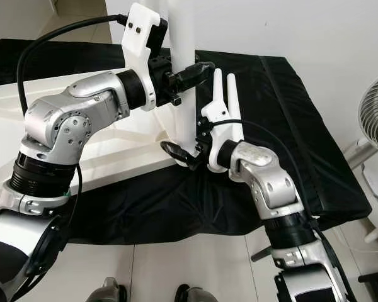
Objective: Building children table
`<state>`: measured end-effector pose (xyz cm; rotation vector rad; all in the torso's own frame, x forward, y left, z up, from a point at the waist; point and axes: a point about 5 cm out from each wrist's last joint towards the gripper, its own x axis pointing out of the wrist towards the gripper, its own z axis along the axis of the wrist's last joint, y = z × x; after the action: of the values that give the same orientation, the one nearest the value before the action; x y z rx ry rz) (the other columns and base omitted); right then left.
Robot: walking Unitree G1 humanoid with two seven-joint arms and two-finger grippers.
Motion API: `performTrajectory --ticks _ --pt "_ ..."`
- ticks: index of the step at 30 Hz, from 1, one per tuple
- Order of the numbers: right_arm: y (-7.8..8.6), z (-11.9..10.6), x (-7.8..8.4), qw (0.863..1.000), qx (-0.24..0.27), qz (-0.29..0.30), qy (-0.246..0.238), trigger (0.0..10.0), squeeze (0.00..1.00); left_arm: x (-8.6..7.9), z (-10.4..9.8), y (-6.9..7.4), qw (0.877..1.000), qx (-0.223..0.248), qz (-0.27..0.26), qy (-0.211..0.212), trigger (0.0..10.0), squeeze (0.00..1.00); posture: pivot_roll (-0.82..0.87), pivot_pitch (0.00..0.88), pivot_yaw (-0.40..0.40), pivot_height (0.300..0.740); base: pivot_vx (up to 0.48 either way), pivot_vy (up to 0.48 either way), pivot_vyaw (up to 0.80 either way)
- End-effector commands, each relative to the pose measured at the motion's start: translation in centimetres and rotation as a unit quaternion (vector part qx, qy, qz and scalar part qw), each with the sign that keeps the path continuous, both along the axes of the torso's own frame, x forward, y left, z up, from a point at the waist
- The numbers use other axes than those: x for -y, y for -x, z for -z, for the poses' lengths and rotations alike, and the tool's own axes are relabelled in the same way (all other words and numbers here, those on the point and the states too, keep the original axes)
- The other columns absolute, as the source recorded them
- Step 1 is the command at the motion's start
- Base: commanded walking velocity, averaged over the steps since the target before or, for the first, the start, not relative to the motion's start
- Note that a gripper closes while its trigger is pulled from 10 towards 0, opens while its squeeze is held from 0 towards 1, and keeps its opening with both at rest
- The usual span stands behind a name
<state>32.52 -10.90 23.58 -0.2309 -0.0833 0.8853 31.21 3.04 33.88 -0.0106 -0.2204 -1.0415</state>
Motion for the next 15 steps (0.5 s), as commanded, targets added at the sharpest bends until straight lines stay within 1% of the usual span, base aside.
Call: performTrajectory --ticks 1,7,8,9,10,11,15 --pt "-0.18 -0.13 0.41 1.000 0.004 0.010 -0.001 10.0 0.00 0.67 -0.53 0.61 0.999 0.016 0.035 -0.007 10.0 0.00 0.06 0.118 -0.084 0.740 0.000 0.000 0.00" --pt "-0.48 -0.51 0.44 1.000 0.010 0.015 -0.010 10.0 0.00 0.81 -0.62 0.69 0.999 0.018 0.039 -0.007 10.0 0.00 0.06 0.122 -0.081 0.740 0.000 0.000 0.00" --pt "-0.52 -0.53 0.42 1.000 0.008 0.015 -0.012 4.8 0.00 0.88 -0.65 0.71 0.999 0.018 0.040 -0.007 10.0 0.00 0.07 0.124 -0.081 0.740 0.000 0.000 0.00" --pt "-0.60 -0.53 0.41 1.000 0.005 0.016 -0.016 1.6 0.00 1.04 -0.70 0.78 0.999 0.019 0.042 -0.008 10.0 0.00 0.07 0.124 -0.081 0.740 0.000 0.000 0.00" --pt "-0.60 -0.53 0.41 1.000 0.005 0.016 -0.016 1.6 0.00 1.04 -0.70 0.78 0.999 0.019 0.042 -0.008 10.0 0.00 0.07 0.124 -0.081 0.740 0.000 0.000 0.00" --pt "-0.67 -0.56 0.44 1.000 0.004 0.020 -0.019 0.0 0.00 1.22 -0.66 0.92 0.999 0.020 0.045 -0.009 10.0 0.00 0.07 0.124 -0.081 0.740 0.000 0.000 0.00" --pt "-0.82 -0.72 0.46 0.999 0.005 0.023 -0.024 0.0 0.00 1.35 -0.63 1.01 0.999 0.019 0.046 -0.009 10.0 0.00 0.07 0.128 -0.078 0.740 0.000 0.000 0.00"
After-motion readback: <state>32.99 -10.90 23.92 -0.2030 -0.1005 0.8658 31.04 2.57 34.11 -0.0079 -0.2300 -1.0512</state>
